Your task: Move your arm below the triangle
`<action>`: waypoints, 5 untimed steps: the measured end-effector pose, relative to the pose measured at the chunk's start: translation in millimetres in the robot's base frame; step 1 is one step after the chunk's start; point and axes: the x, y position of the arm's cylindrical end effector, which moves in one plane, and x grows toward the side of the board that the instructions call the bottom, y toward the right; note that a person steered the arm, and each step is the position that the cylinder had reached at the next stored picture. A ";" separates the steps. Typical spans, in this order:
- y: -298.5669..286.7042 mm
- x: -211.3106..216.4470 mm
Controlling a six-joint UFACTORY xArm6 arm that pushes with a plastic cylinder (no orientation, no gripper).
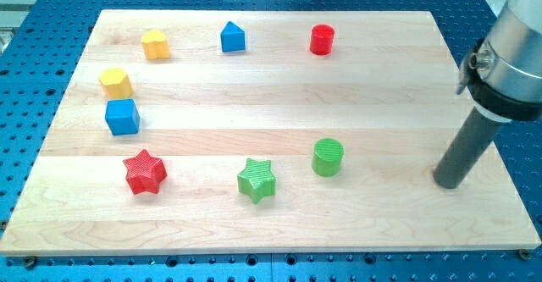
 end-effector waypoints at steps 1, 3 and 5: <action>14.4 11.3; 10.1 -3.7; -98.4 -187.4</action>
